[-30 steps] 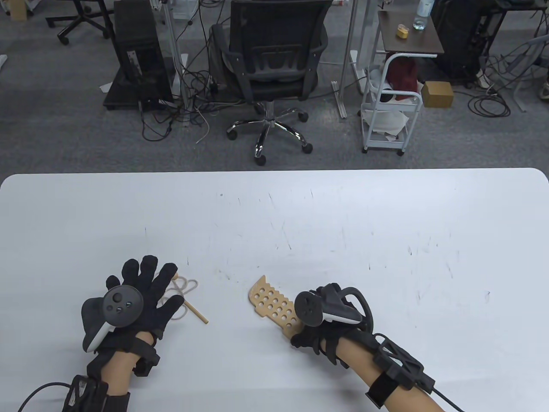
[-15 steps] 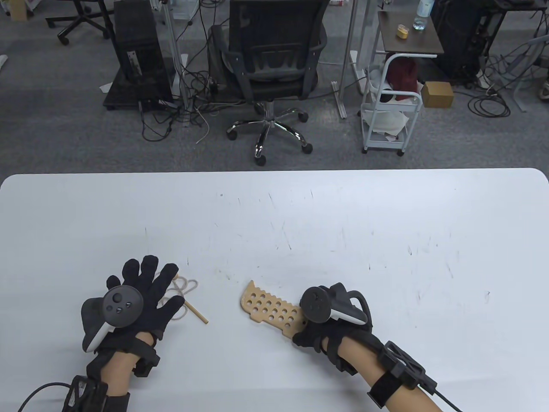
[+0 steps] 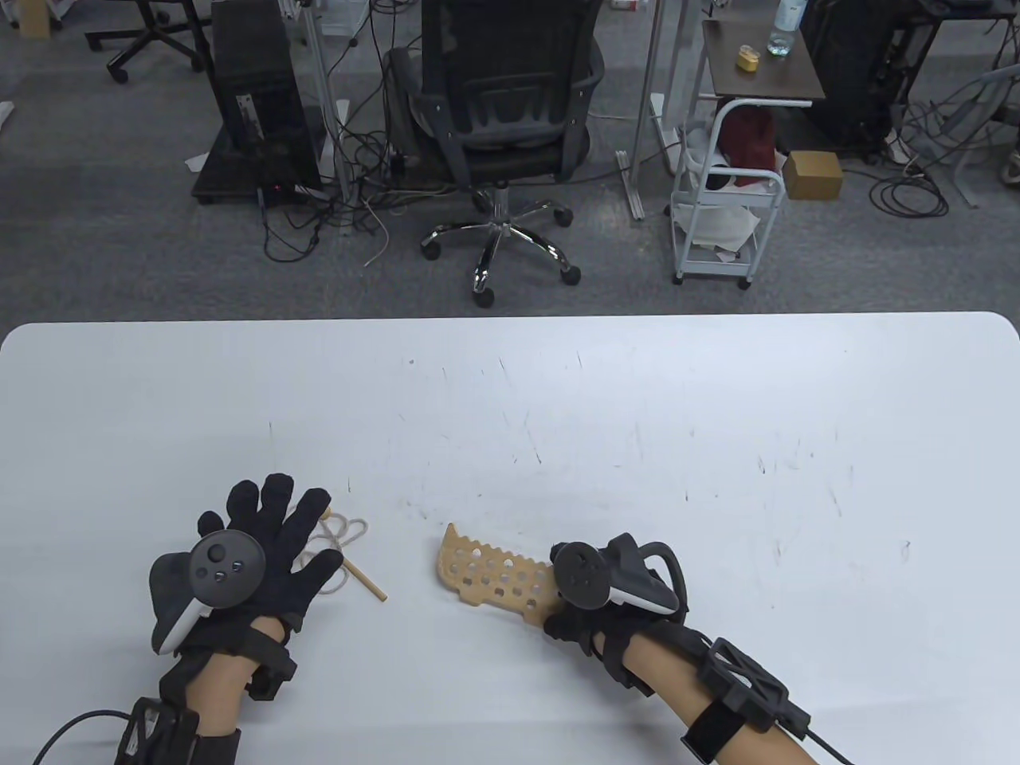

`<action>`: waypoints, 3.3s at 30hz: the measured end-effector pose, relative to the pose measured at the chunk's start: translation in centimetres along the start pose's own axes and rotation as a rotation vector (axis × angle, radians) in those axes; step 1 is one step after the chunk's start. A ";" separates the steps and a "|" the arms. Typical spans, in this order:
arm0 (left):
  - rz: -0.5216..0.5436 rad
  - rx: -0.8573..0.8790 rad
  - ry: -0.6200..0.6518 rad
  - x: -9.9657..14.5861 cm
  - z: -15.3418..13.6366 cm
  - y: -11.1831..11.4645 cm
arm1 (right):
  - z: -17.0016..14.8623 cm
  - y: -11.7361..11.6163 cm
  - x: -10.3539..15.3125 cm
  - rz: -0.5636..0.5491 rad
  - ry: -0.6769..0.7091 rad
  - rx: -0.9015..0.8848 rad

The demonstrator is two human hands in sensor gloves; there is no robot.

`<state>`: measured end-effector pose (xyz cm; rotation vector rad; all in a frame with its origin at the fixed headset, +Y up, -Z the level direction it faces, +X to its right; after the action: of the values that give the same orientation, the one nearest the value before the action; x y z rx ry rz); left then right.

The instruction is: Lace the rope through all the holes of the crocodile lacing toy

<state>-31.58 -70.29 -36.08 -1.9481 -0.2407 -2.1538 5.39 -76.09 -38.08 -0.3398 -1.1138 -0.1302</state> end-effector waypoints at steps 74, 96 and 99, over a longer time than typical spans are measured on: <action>0.014 0.036 -0.051 0.2 -1.3 -0.8 | -7.7 11.1 9.1 -0.544 0.103 -0.653; -0.034 -0.107 -0.041 -1.4 0.4 -1.0 | -9.4 11.6 9.4 -0.539 0.081 -0.725; -0.089 -0.172 -0.037 -2.0 1.1 -0.8 | -9.4 11.6 9.4 -0.538 0.078 -0.722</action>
<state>-30.57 -69.16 -37.95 -2.1085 -0.1550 -2.2641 20.70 -67.70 -35.71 -0.6597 -1.0296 -1.0281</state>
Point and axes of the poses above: the tracker on the back of each hand, its own z axis roughly to the thumb side, its own x axis roughly from the fingertips to the wrist, y = z × x, the point moved 5 cm from there along -x, roughly from the wrist to the fingertips, and after that the axes turned 10 degrees about -x, right-handed, at the moved point
